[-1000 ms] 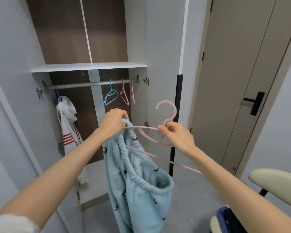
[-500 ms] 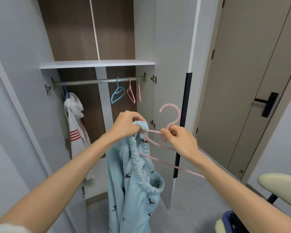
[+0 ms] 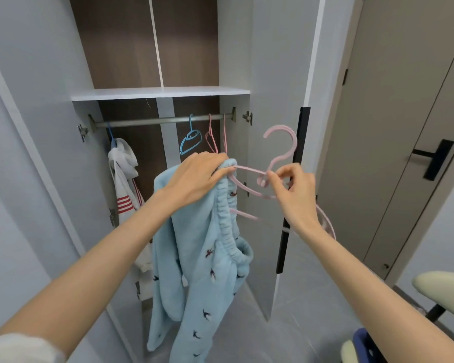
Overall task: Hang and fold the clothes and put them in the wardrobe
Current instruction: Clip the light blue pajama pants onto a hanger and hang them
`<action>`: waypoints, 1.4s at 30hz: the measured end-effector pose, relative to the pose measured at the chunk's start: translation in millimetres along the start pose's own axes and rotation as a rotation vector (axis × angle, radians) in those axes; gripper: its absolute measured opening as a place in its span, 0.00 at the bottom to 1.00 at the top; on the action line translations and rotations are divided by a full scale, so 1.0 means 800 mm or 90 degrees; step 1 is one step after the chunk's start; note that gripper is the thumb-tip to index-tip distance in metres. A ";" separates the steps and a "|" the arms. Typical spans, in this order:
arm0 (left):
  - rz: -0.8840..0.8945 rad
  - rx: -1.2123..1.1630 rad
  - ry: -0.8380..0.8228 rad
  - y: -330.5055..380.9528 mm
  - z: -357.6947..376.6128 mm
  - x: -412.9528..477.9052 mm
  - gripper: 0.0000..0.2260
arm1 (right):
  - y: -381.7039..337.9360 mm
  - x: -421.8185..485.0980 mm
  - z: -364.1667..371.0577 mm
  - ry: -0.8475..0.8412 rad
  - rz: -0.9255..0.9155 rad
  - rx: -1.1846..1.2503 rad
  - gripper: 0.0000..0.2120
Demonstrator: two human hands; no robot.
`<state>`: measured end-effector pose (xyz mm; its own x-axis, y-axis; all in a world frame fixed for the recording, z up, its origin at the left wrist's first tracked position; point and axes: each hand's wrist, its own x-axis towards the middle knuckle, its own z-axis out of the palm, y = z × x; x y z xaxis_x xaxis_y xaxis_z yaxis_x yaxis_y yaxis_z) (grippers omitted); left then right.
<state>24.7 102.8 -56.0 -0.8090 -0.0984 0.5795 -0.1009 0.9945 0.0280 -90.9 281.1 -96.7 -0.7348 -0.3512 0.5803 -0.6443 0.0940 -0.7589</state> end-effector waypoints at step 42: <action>-0.165 -0.040 -0.047 -0.056 0.042 -0.115 0.20 | 0.075 -0.011 0.034 -0.402 -0.074 -0.552 0.14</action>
<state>84.0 66.5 -137.6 -0.8007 -0.3501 0.4861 -0.2758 0.9358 0.2196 -117.4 264.2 -155.0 -0.5772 -0.7944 0.1892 -0.8161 0.5697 -0.0976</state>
